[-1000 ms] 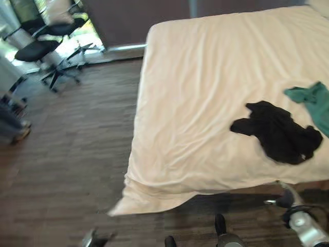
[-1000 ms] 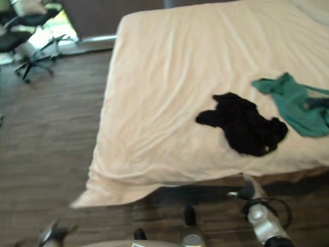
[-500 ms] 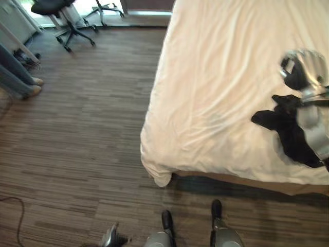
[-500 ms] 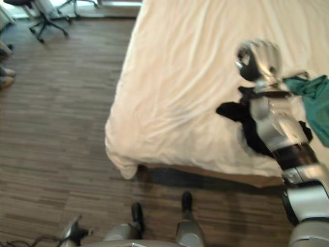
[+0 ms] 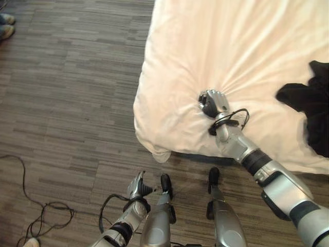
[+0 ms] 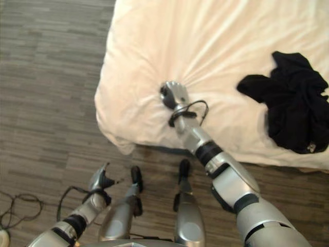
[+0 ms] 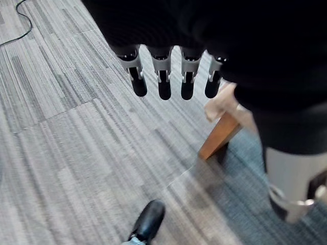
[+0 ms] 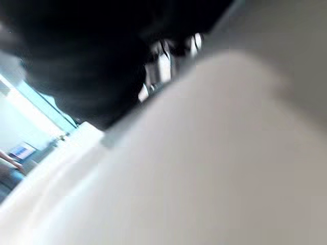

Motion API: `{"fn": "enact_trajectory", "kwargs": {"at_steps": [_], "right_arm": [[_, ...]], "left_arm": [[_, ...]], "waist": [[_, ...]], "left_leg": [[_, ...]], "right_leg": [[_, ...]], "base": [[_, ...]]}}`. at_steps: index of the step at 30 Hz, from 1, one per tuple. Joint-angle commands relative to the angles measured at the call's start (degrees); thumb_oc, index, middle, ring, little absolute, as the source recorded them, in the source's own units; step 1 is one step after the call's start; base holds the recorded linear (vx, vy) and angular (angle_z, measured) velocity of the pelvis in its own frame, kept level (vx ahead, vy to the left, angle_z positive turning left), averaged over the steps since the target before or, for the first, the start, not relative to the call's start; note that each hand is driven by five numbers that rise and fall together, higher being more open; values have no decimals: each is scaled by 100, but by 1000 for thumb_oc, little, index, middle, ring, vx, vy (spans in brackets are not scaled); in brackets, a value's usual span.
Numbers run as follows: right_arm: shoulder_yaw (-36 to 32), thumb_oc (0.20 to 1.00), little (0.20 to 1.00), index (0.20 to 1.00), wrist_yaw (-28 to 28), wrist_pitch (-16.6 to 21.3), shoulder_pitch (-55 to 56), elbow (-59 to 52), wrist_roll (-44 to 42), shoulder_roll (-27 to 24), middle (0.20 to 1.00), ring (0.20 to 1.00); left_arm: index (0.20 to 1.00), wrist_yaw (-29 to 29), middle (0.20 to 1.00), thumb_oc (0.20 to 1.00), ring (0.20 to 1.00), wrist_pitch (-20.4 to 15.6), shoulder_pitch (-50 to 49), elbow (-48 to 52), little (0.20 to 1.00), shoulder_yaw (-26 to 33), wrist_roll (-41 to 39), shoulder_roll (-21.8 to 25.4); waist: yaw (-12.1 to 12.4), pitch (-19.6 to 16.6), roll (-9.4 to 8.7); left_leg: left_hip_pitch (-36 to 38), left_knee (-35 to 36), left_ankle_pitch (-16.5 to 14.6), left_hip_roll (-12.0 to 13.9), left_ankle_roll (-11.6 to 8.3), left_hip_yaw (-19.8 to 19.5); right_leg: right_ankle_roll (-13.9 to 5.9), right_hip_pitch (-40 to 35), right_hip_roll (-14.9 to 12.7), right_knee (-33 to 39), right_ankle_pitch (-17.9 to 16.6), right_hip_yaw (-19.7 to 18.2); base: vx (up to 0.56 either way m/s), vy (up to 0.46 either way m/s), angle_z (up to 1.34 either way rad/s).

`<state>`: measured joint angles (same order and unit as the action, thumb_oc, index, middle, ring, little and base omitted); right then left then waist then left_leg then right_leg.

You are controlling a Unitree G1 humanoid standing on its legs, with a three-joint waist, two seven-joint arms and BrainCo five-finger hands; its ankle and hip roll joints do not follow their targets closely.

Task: Tidy up the quilt and then pick up the clothes from the bed and put them into the laundry hamper.

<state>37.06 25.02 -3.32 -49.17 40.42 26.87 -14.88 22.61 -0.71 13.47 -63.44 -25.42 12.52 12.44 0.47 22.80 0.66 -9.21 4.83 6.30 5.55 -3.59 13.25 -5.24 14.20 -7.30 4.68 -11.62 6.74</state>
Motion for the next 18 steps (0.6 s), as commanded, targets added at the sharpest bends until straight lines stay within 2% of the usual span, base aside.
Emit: {"fn": "enact_trajectory", "kwargs": {"at_steps": [1,2,3,4,5,7,8,10,11,12,13,14,16,17,18], "right_arm": [[1114,200,200,200,-1433,397,882,794,-446,757,200,200],[1109,200,200,200,-1900,565,1373,242,-1340,722,200,200],[1110,200,200,200,-1905,559,1375,231,-1343,714,200,200],[1216,200,200,200,-2592,657,1866,-839,-2514,621,200,200],[1216,200,200,200,-2595,650,1867,-850,-2517,613,200,200],[1267,200,200,200,-3087,866,1902,-1948,-3480,366,200,200],[1265,200,200,200,-3089,861,1900,-1956,-3483,360,200,200],[898,200,200,200,-2950,1087,1616,-2706,-4213,135,200,200],[898,200,200,200,-2950,1086,1616,-2706,-4213,135,200,200],[719,200,200,200,-2798,1194,1467,-2761,-4406,107,200,200],[389,200,200,200,-2401,1344,1024,-2664,-4454,48,200,200],[388,200,200,200,-2400,1344,1019,-2663,-4454,48,200,200],[1,200,200,200,-1904,1436,218,-2395,-4105,-62,200,200],[0,200,200,200,-1902,1435,215,-2394,-4104,-62,200,200],[-214,200,200,200,-1647,1496,-58,-2159,-4055,-38,200,200]], "left_arm": [[1000,11,1000,1000,1000,31,-71,-371,1000,74,-283,-11],[1000,-104,1000,1000,1000,23,-166,-401,1000,231,-376,48],[1000,-105,1000,1000,1000,24,-167,-399,1000,231,-376,46],[1000,-199,1000,1000,1000,62,-238,-414,1000,386,-366,196],[1000,-200,1000,1000,1000,63,-238,-413,1000,388,-365,194],[1000,-320,1000,1000,1000,94,-251,-437,1000,502,-317,354],[1000,-320,1000,1000,1000,94,-247,-437,1000,502,-317,353],[1000,-331,1000,1000,1000,105,-220,-461,1000,532,-262,397],[1000,-331,1000,1000,1000,105,-220,-461,1000,532,-262,397],[1000,-336,1000,1000,1000,60,-230,-435,1000,490,-198,415],[1000,-347,1000,1000,1000,-11,-243,-348,1000,418,-166,406],[1000,-347,1000,1000,1000,-11,-238,-349,1000,419,-166,406],[1000,-409,1000,1000,1000,-80,-253,-213,1000,269,-118,405],[1000,-409,1000,1000,1000,-80,-249,-213,1000,269,-118,405],[1000,-383,1000,1000,1000,-57,-248,-279,1000,227,-147,375]], "waist": [[233,-2,-183],[197,-8,-196],[198,-29,-196],[145,-47,-237],[148,-60,-237],[110,-103,-269],[114,-111,-268],[49,-113,-232],[51,-116,-232],[24,-104,-189],[-3,-93,-96],[3,-103,-98],[6,-89,104],[12,-88,104],[-2,-84,241]], "left_leg": [[-109,17,-173,309,-390,-4],[-34,17,-208,294,-379,5],[-62,17,-194,295,-378,7],[34,17,-246,290,-371,43],[14,17,-234,292,-370,46],[166,17,-289,290,-377,129],[149,17,-278,292,-377,133],[212,17,-284,309,-410,222],[208,17,-284,309,-410,224],[208,17,-281,314,-422,264],[226,17,-292,327,-417,339],[209,17,-283,331,-418,345],[220,17,-265,338,-420,436],[219,17,-266,340,-421,440],[217,17,-247,347,-432,469]], "right_leg": [[-479,-138,-383,-206,818,-140],[-481,-193,-399,-237,845,-168],[-478,-165,-397,-233,829,-172],[-482,-211,-401,-261,867,-228],[-479,-190,-399,-257,853,-233],[-474,-253,-410,-273,891,-283],[-470,-236,-407,-268,877,-289],[-464,-214,-405,-282,890,-344],[-464,-209,-404,-282,889,-345],[-478,-170,-400,-286,871,-376],[-484,-107,-379,-290,857,-445],[-480,-86,-374,-287,844,-452],[-482,-38,-361,-263,836,-496],[-482,-34,-359,-264,835,-501],[-474,-26,-361,-260,849,-497]], "base": [[-4,3,8],[-10,-1,11],[2,10,10],[-4,6,3],[0,0,0],[3,-11,-8],[-25,-38,-12],[-48,-32,-15],[-58,-14,-12],[-83,3,-17],[-87,1,-23],[-72,14,-33],[-60,22,-40],[-72,16,-32],[-34,2,-23]]}}
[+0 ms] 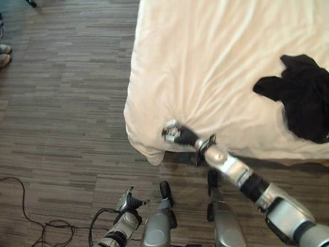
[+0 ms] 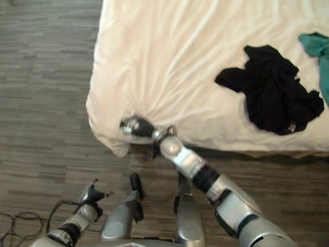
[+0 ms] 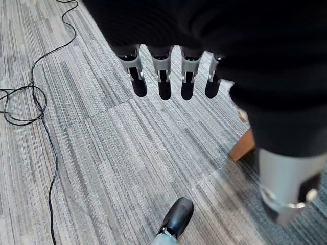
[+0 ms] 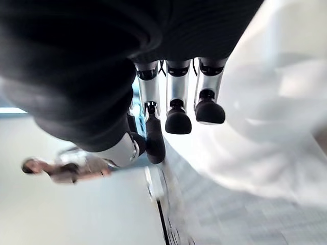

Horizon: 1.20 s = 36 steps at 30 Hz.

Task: Tidy up the quilt and then pick up the clothes from the bed and put them into the laundry hamper.

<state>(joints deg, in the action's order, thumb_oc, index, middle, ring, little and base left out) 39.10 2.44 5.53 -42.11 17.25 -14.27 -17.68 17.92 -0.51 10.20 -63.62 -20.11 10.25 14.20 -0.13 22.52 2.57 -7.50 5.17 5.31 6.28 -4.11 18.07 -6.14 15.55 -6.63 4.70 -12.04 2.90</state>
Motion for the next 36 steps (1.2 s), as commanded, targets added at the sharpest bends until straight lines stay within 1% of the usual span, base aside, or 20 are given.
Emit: {"fn": "enact_trajectory", "kwargs": {"at_steps": [1,7,9,10,13,17,19,20,21,22,23,24,25,27,28,30,33,34,35,36], "right_arm": [[-419,200,200,200,611,614,-769,162,59,243,200,200],[-994,200,200,200,1179,325,-434,1335,268,75,200,200],[-1035,200,200,200,1195,218,52,1576,245,187,200,200],[-1086,200,200,200,1131,78,621,1774,368,238,200,200],[-1437,200,200,200,976,-91,1465,2060,658,55,200,200],[-2233,200,200,200,937,-394,2743,2995,923,-93,200,200],[-2529,200,200,200,918,-414,3219,3295,775,-27,200,200],[-2710,200,200,200,931,-391,3597,3526,693,-5,200,200],[-2711,200,200,200,931,-391,3598,3525,693,-4,200,200],[-2813,576,576,576,932,-397,3834,3845,739,35,576,576],[-2813,1000,1000,1000,932,-397,3834,3845,739,36,1000,1000],[-2888,1000,1000,1000,915,-439,3902,4186,824,68,1000,1000],[-2889,1000,1000,1000,915,-437,3902,4188,824,68,1000,1000],[-2889,1000,1000,1000,997,-527,3865,4723,1061,174,1000,1000],[-2869,1000,1000,1000,1015,-551,3871,4805,1139,199,1000,1000],[-2841,1000,1000,1000,1010,-600,3901,4938,1209,248,1000,1000],[-2703,1000,1000,1000,954,-626,3937,5128,1313,272,1000,1000],[-2463,1000,1000,1000,918,-652,3864,5025,1540,212,1000,1000],[-2468,1000,1000,1000,917,-658,3863,5018,1543,216,1000,1000],[-2307,1000,1000,1000,877,-666,3807,4902,1599,137,1000,1000]], "left_arm": [[1000,86,1000,1000,1000,-78,82,-263,1000,-304,80,199],[1000,121,1000,1000,1000,-8,19,-364,1000,-101,-192,8],[1000,175,1000,1000,1000,-1,-2,-319,1000,-57,-298,-71],[1000,128,1000,1000,1000,30,9,-341,1000,-79,-281,-142],[1000,-7,1000,1000,1000,53,20,-348,1000,-104,-76,-158],[1000,-241,1000,1000,1000,159,53,-409,1000,-299,504,-83],[1000,-334,1000,1000,1000,187,130,-441,1000,-368,646,9],[1000,-409,1000,1000,1000,225,56,-480,1000,-384,749,81],[1000,-409,1000,1000,1000,225,55,-479,1000,-384,749,83],[1000,-475,1000,1000,1000,270,-28,-542,1000,-337,852,140],[1000,-475,1000,1000,1000,270,-28,-542,1000,-337,852,142],[1000,-507,1000,1000,1000,308,-78,-633,1000,-263,934,177],[1000,-507,1000,1000,1000,308,-79,-633,1000,-264,934,177],[1000,-522,1000,1000,1000,332,-121,-680,1000,-200,1009,184],[1000,-560,1000,1000,1000,341,-160,-717,1000,-198,1072,173],[1000,-616,1000,1000,1000,362,-225,-763,1000,-205,1204,166],[1000,-705,1000,1000,1000,332,-338,-840,1000,-205,1455,126],[1000,-672,1000,1000,1000,323,-289,-760,1000,-238,1539,144],[1000,-672,1000,1000,1000,326,-285,-756,1000,-239,1540,149],[1000,-596,1000,1000,1000,321,-214,-665,1000,-272,1492,186]], "waist": [[57,-52,51],[-59,-35,273],[-40,84,102],[-18,97,-67],[-129,-17,-189],[-541,-329,-501],[-694,-374,-510],[-731,-422,-426],[-730,-430,-430],[-779,-582,-394],[-772,-594,-397],[-674,-736,-367],[-668,-730,-371],[-473,-925,-390],[-463,-979,-409],[-451,-1049,-426],[-524,-1166,-462],[-357,-1031,-534],[-346,-1024,-516],[-180,-920,-616]], "left_leg": [[48,-17,-149,274,-380,-14],[110,-106,-142,175,-319,-158],[-200,-793,-555,-43,-311,-1071],[-162,-869,-895,-275,-209,-2032],[13,-769,-1014,-419,-72,-2300],[538,-489,-1090,-502,50,-1698],[714,-325,-1008,-410,90,-1288],[883,-176,-897,-288,97,-892],[874,-171,-887,-292,97,-890],[1000,-27,-779,-176,113,-474],[988,-23,-769,-177,113,-466],[1030,-28,-744,2,108,-17],[1040,-28,-748,1,107,-11],[1265,-76,-814,207,49,746],[1327,-93,-803,220,46,977],[1420,-154,-823,276,15,1207],[1518,-899,-785,597,-177,1564],[1185,-2364,-58,1147,-391,1243],[1134,-2479,-76,1226,-438,1212],[705,-3182,-13,1158,-258,426]], "right_leg": [[-383,-163,-427,-262,891,-113],[-332,-198,-344,-263,950,-255],[-284,-42,-310,-359,938,-513],[-244,47,-123,-342,923,-887],[-241,27,-47,-386,917,-1072],[-604,11,-84,-422,603,-1297],[-681,191,2,-767,705,-1045],[-501,40,-41,-1178,1047,-287],[-500,50,-44,-1173,1038,-291],[-329,-259,19,-1596,1344,226],[-327,-244,20,-1590,1333,219],[-172,-511,-208,-1868,1592,966],[-172,-512,-209,-1881,1602,960],[-132,-1093,-717,-1929,1731,2174],[-174,-1212,-700,-1766,1693,2293],[-167,-1228,-605,-1553,1653,2246],[-76,-1459,-109,-878,1754,1622],[124,-1673,177,-621,1853,1237],[155,-1676,227,-609,1860,1233],[301,-1750,352,-486,1837,934]], "base": [[-60,-12,-11],[-45,19,-1],[-102,139,-10],[-87,156,-44],[34,177,-139],[39,248,-44],[-74,124,-98],[-44,56,-114],[-68,98,-172],[-34,39,-158],[-67,10,-183],[-39,-31,-144],[32,-70,-186],[84,-145,-194],[26,-131,-151],[142,-214,-169],[239,-313,-172],[274,-378,-146],[224,-417,-158],[83,-190,-213]]}}
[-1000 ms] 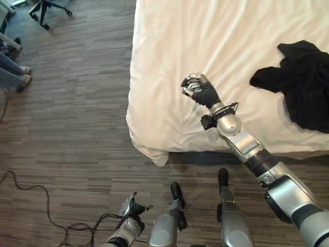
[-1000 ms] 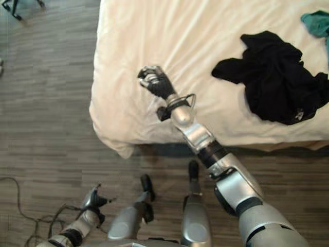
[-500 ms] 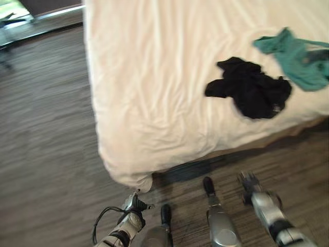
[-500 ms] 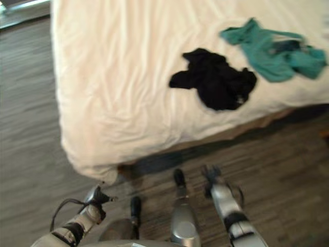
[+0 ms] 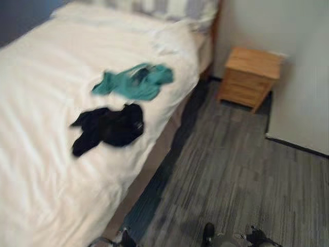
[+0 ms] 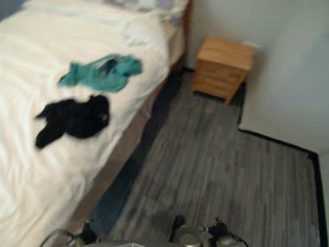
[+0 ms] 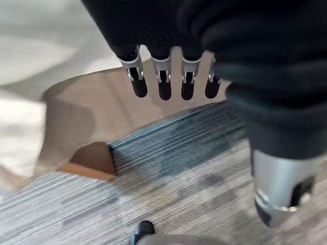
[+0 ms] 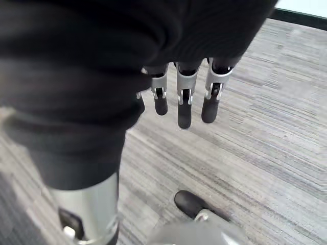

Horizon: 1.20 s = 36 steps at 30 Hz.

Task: Tidy up the quilt and then pick up the clothes from the bed and put them into the laundry hamper.

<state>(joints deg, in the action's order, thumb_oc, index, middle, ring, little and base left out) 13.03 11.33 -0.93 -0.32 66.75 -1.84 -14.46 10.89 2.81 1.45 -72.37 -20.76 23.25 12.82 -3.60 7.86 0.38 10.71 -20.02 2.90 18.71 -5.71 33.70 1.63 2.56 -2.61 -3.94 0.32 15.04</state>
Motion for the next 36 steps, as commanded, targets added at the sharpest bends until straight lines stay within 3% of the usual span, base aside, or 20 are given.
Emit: {"fn": "enact_trajectory", "kwargs": {"at_steps": [1,2,3,6,7,11,14,15,17,19,22,24,25,26,28,30,31,32,34,36], "right_arm": [[418,1000,1000,1000,-33,-11,-432,-128,321,-195,1000,1000],[418,1000,1000,1000,-33,-11,-432,-128,321,-194,1000,1000],[415,1000,1000,1000,-5,-18,-480,-75,276,-190,1000,1000],[294,1000,1000,1000,28,-8,-454,12,200,-205,1000,1000],[198,1000,1000,1000,150,5,-450,144,193,-246,1000,1000],[88,1000,1000,1000,242,1,-428,287,267,-254,1000,1000],[-52,1000,1000,1000,214,-10,-279,405,258,-146,1000,1000],[-170,1000,1000,1000,200,-66,-238,468,213,-108,1000,1000],[-279,1000,1000,1000,236,-54,-306,302,104,-114,1000,1000],[-306,1000,1000,1000,264,-5,-402,140,-4,-104,1000,1000],[-279,1000,1000,1000,287,51,-420,-37,-99,-130,1000,1000],[-243,1000,1000,1000,306,28,-433,-64,-138,-162,1000,1000],[-243,1000,1000,1000,306,28,-433,-64,-138,-163,1000,1000],[-175,1000,1000,1000,333,6,-496,16,-61,-199,1000,1000],[-175,1000,1000,1000,333,6,-497,16,-61,-199,1000,1000],[-77,1000,1000,1000,279,-22,-416,159,63,-183,1000,1000],[-73,1000,1000,1000,333,-49,-412,157,78,-227,1000,1000],[-60,1000,1000,1000,364,-82,-512,205,59,-306,1000,1000],[-12,1000,1000,1000,379,-95,-579,231,108,-326,1000,1000],[117,1000,1000,1000,353,-91,-597,290,241,-327,1000,1000]], "left_arm": [[1000,233,1000,1000,1000,-70,739,315,1000,-154,-85,287],[1000,234,1000,1000,1000,-71,739,314,1000,-155,-86,288],[1000,400,1000,1000,1000,-137,796,371,1000,-3,-487,176],[1000,454,1000,1000,1000,-178,840,398,1000,80,-692,72],[1000,468,1000,1000,1000,-186,815,415,1000,114,-727,16],[1000,433,1000,1000,1000,-108,805,316,1000,7,-493,23],[1000,337,1000,1000,1000,-45,681,150,1000,55,-394,70],[1000,251,1000,1000,1000,9,605,120,1000,40,-275,125],[1000,243,1000,1000,1000,72,587,91,1000,4,-174,206],[1000,228,1000,1000,1000,87,614,74,1000,-112,51,281],[1000,251,1000,1000,1000,82,672,116,1000,-206,153,316],[1000,215,1000,1000,1000,53,755,145,1000,-265,321,336],[1000,215,1000,1000,1000,53,755,145,1000,-264,321,335],[1000,217,1000,1000,1000,32,830,108,1000,-285,370,359],[1000,217,1000,1000,1000,32,830,108,1000,-285,370,358],[1000,259,1000,1000,1000,0,726,182,1000,-274,262,285],[1000,283,1000,1000,1000,5,736,248,1000,-258,157,285],[1000,347,1000,1000,1000,16,784,277,1000,-233,-55,256],[1000,377,1000,1000,1000,6,839,289,1000,-266,-101,229],[1000,420,1000,1000,1000,-44,883,355,1000,-309,-90,122]], "waist": [[375,618,-537],[373,616,-536],[489,649,-528],[444,561,-484],[472,509,-378],[536,436,-273],[570,254,-353],[485,352,-396],[281,579,-190],[145,685,-10],[-7,772,49],[-202,685,-11],[-207,694,-6],[-238,605,-28],[-240,609,-27],[-186,585,28],[-96,719,-71],[62,869,-242],[141,897,-297],[288,761,-228]], "left_leg": [[-1812,-1025,-221,-1033,303,-2274],[-1819,-1035,-230,-1032,308,-2275],[-2077,-831,-664,-1570,382,-2745],[-2194,-171,-806,-1448,402,-2492],[-2390,604,-541,-1511,360,-2353],[-2599,1570,-68,-1431,241,-1982],[-2324,1574,-119,-1701,529,-2091],[-1906,1632,-312,-1874,711,-2126],[-1332,1955,-375,-1788,807,-2180],[-818,2377,-408,-1720,754,-2284],[-532,2409,-520,-1727,675,-2427],[-93,2362,-986,-1819,490,-2606],[-84,2361,-989,-1813,489,-2610],[95,2077,-1315,-1778,384,-2601],[98,2074,-1318,-1775,383,-2603],[-454,-190,-493,-1424,75,-2570],[-1031,-1348,-223,-1385,88,-2757],[-1780,-2334,-300,-1451,253,-2928],[-2102,-2321,-455,-1531,306,-2944],[-2029,-684,-740,-1651,345,-2821]], "right_leg": [[-468,-471,-54,472,499,-809],[-472,-469,-56,470,502,-807],[-568,-586,-94,529,578,-1272],[-637,-718,-215,631,696,-1327],[-653,-969,-160,748,802,-1340],[-662,-1325,-101,654,1146,-1330],[-836,-1253,-145,-463,1065,-1281],[-1254,-765,-277,-2042,217,-1280],[-1292,177,-243,-3463,-189,-1375],[-1129,793,-278,-3572,129,-1118],[-1037,1060,-95,-2836,346,-1026],[-1064,1106,-34,-551,221,-930],[-1063,1087,-29,-535,214,-924],[-1112,1054,-93,125,82,-803],[-1111,1046,-91,131,80,-800],[-733,563,85,53,61,-954],[-576,389,67,65,62,-968],[-414,21,94,253,122,-1129],[-429,-110,66,376,154,-1228],[-583,-433,-12,596,303,-1405]], "base": [[86,-165,-204],[253,20,-285],[213,39,-197],[392,104,-115],[443,150,-45],[499,137,-13],[532,139,31],[641,218,-9],[422,168,-4],[531,92,55],[518,-42,50],[602,-176,70],[561,-179,58],[357,-114,45],[351,-121,18],[517,-293,18],[411,-334,19],[399,-198,31],[371,14,-14],[507,227,-120]]}}
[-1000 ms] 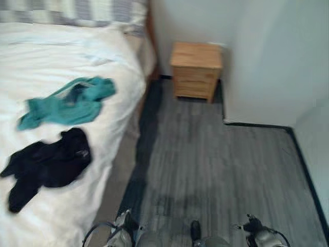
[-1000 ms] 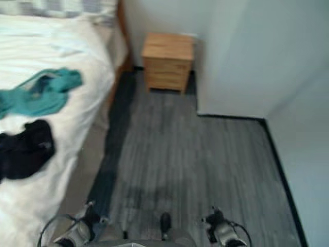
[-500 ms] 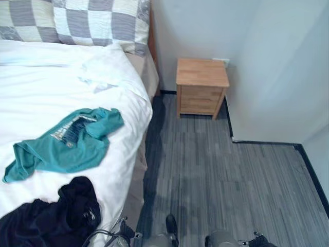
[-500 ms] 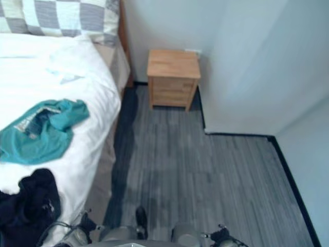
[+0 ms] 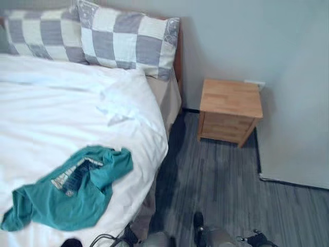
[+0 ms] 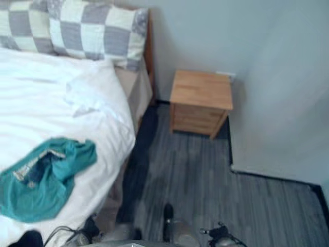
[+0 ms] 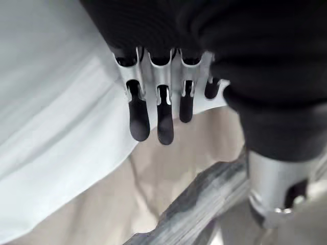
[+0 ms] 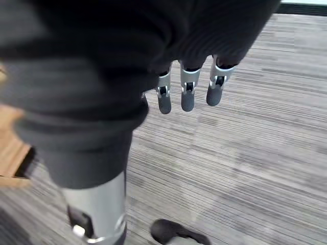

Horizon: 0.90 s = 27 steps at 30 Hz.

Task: Tidy up the quilt and then pick up the clothes from the bed and put them into the laundry hamper.

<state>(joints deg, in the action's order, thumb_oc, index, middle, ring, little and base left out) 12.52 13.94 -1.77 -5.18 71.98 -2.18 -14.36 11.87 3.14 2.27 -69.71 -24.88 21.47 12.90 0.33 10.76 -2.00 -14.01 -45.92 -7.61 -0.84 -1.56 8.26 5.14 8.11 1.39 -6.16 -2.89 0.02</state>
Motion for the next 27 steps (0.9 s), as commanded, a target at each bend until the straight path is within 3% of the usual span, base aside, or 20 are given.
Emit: {"fn": "enact_trajectory", "kwargs": {"at_steps": [1,2,3,4,5,6,7,8,9,11,16,17,18,19,20,21,22,23,25,27], "right_arm": [[163,1000,1000,1000,90,15,-80,-245,303,-345,1000,1000],[163,1000,1000,1000,89,14,-79,-246,303,-346,1000,1000],[129,1000,1000,1000,107,67,-25,-331,342,-369,1000,1000],[128,1000,1000,1000,107,67,-24,-333,343,-369,1000,1000],[75,1000,1000,1000,128,58,27,-372,300,-352,1000,1000],[80,1000,1000,1000,131,54,152,-401,328,-236,1000,1000],[24,1000,1000,1000,130,88,211,-387,342,-183,1000,1000],[25,1000,1000,1000,130,89,211,-386,342,-183,1000,1000],[-29,1000,1000,1000,129,5,208,-363,394,-104,1000,1000],[31,1000,1000,1000,113,25,164,-392,438,-62,1000,1000],[179,1000,1000,1000,137,61,90,-498,495,-75,1000,1000],[231,1000,1000,1000,113,83,-7,-571,430,-124,1000,1000],[231,1000,1000,1000,114,83,-9,-569,429,-124,1000,1000],[178,1000,1000,1000,86,74,-14,-514,343,-127,1000,1000],[233,1000,1000,1000,97,55,0,-485,401,-166,1000,1000],[233,1000,1000,1000,97,55,-4,-483,401,-164,1000,1000],[198,1000,1000,1000,127,38,55,-451,427,-185,1000,1000],[198,1000,1000,1000,128,40,56,-449,427,-183,1000,1000],[105,1000,1000,1000,169,97,-26,-612,308,-229,1000,1000],[-17,1000,1000,1000,224,146,-163,-825,242,-389,1000,1000]], "left_arm": [[1000,313,1000,1000,1000,-99,802,115,1000,84,109,67],[1000,313,1000,1000,1000,-99,801,115,1000,84,109,66],[1000,276,1000,1000,1000,-93,844,145,1000,31,240,28],[1000,276,1000,1000,1000,-93,843,146,1000,31,241,27],[1000,276,1000,1000,1000,-60,857,185,1000,21,267,12],[1000,294,1000,1000,1000,-40,826,248,1000,43,213,-15],[1000,320,1000,1000,1000,-48,828,225,1000,44,186,-55],[1000,320,1000,1000,1000,-48,828,224,1000,45,186,-55],[1000,365,1000,1000,1000,-38,822,274,1000,63,128,-97],[1000,387,1000,1000,1000,-34,803,228,1000,88,85,-61],[1000,416,1000,1000,1000,-69,703,102,1000,178,9,-6],[1000,439,1000,1000,1000,-100,695,-15,1000,190,35,62],[1000,439,1000,1000,1000,-100,696,-15,1000,191,35,62],[1000,414,1000,1000,1000,-105,711,-74,1000,149,126,88],[1000,389,1000,1000,1000,-78,730,-82,1000,153,163,147],[1000,388,1000,1000,1000,-77,732,-81,1000,155,163,150],[1000,398,1000,1000,1000,-99,662,-122,1000,235,124,240],[1000,398,1000,1000,1000,-98,659,-119,1000,235,124,243],[1000,483,1000,1000,1000,-105,381,-262,1000,483,-118,291],[1000,537,1000,1000,1000,-137,230,-310,1000,698,-318,313]], "waist": [[-96,377,57],[-93,370,42],[-168,240,173],[-159,248,168],[-226,230,161],[-218,96,171],[-247,66,186],[-261,58,177],[-321,121,162],[-398,231,193],[-324,282,132],[-279,291,3],[-281,285,8],[-392,326,-57],[-385,346,-106],[-381,337,-108],[-219,310,-176],[-250,314,-177],[-128,252,-198],[-80,221,-170]], "left_leg": [[491,2892,377,314,-75,-67],[515,2959,421,294,-73,-57],[634,3930,640,466,-109,960],[659,3957,651,458,-108,971],[674,3963,753,590,-118,1499],[954,4233,668,419,70,1566],[1116,4401,608,331,161,1481],[1108,4408,613,314,168,1470],[1423,4635,550,184,306,1213],[1712,4922,619,185,301,826],[1782,5016,673,222,212,273],[1780,5069,625,128,112,-284],[1770,5071,633,135,111,-285],[1763,5044,605,33,58,-944],[1774,5020,545,16,22,-1152],[1759,5023,557,18,18,-1147],[1730,4909,460,-2,-8,-1447],[1725,4895,456,-7,-6,-1478],[1561,4794,514,25,-94,-1782],[1466,4836,554,133,-211,-1823]], "right_leg": [[-992,-1106,-457,862,703,168],[-994,-1099,-474,865,696,162],[-1008,-1342,-439,770,1000,407],[-1010,-1350,-446,765,1004,398],[-983,-1355,-423,583,1134,452],[-1046,-1273,-387,-193,1254,706],[-1226,-1045,-459,-1027,1156,898],[-1232,-1022,-478,-1067,1181,909],[-1561,-605,-730,-2166,779,1017],[-1533,-15,-634,-2954,667,692],[-1318,133,-391,-2300,1007,270],[-1296,7,-449,-767,961,-324],[-1294,3,-443,-736,936,-320],[-1443,51,-198,-267,767,-1626],[-1501,23,-85,-181,726,-2048],[-1501,36,-84,-167,706,-2054],[-1409,-65,-292,-9,632,-2008],[-1408,-85,-305,5,634,-1977],[-1367,-309,-425,439,475,-1628],[-1333,-465,-518,720,413,-1332]], "base": [[297,158,-129],[374,223,-101],[224,138,-45],[287,169,-1],[299,164,46],[391,219,55],[329,192,85],[257,117,123],[232,64,125],[216,15,81],[173,-155,153],[168,-270,119],[278,-472,161],[170,-313,210],[167,-315,284],[146,-324,266],[83,-213,185],[135,-354,134],[123,-406,140],[83,-326,101]]}}
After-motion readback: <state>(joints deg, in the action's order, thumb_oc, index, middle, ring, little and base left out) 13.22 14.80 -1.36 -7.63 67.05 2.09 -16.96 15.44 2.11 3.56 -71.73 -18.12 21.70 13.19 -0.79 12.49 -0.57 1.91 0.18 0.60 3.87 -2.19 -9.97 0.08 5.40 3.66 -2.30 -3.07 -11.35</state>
